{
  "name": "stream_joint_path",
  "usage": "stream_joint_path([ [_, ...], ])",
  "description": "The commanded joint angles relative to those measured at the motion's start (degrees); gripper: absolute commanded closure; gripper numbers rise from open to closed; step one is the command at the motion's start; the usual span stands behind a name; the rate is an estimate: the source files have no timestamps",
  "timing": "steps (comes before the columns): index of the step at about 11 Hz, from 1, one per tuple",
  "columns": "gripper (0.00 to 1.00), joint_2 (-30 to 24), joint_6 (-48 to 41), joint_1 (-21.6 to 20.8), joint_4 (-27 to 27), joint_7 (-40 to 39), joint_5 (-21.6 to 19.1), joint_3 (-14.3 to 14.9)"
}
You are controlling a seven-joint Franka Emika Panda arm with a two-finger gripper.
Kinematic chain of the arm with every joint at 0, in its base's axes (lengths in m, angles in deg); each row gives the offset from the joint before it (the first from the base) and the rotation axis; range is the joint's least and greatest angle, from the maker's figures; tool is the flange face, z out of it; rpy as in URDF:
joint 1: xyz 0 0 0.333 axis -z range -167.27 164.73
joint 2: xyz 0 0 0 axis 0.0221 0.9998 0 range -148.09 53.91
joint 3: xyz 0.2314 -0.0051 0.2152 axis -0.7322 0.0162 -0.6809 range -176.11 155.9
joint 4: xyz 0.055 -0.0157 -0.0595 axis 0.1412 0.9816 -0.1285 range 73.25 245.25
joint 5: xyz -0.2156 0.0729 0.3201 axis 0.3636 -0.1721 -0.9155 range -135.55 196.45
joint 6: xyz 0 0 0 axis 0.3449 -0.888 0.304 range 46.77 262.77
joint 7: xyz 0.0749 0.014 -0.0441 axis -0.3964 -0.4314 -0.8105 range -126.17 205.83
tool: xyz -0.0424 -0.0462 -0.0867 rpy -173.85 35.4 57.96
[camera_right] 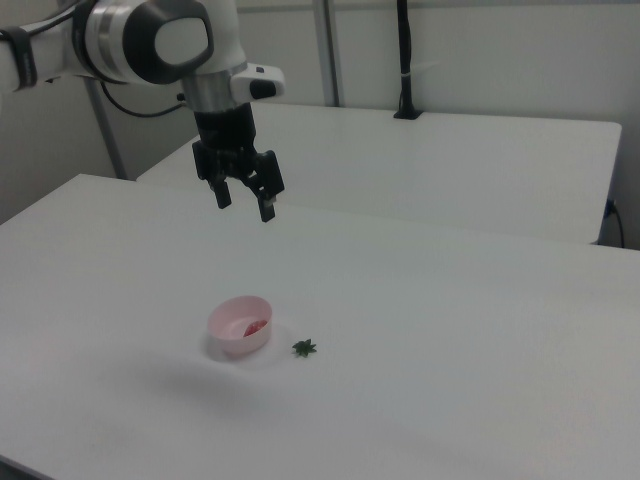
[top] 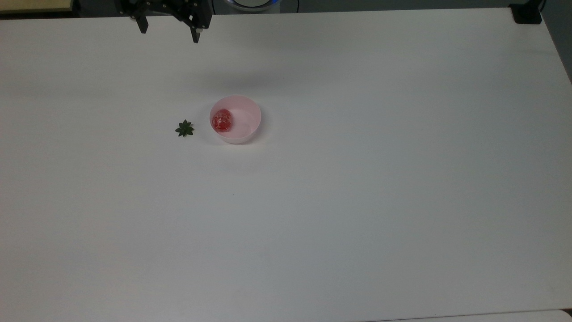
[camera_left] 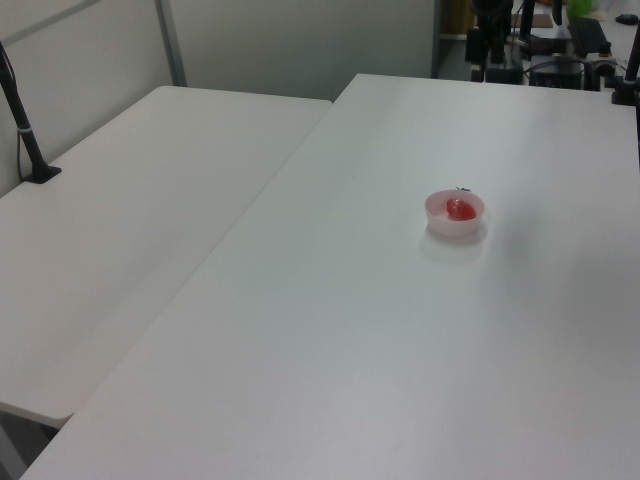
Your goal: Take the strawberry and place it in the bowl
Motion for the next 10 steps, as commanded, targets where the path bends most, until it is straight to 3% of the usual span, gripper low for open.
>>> stream_joint_path([
  [1, 0.00, -1.6, 0.5, -1.5, 0.4, -0.5, 0.9, 1.0],
  [4, 0.00, -2.3, 0.9, -4.7, 0.4, -0.5, 0.9, 3.5],
  [10, 0.00, -2.7, 1.0, -5.1, 0.3, -0.7, 0.6, 3.6],
])
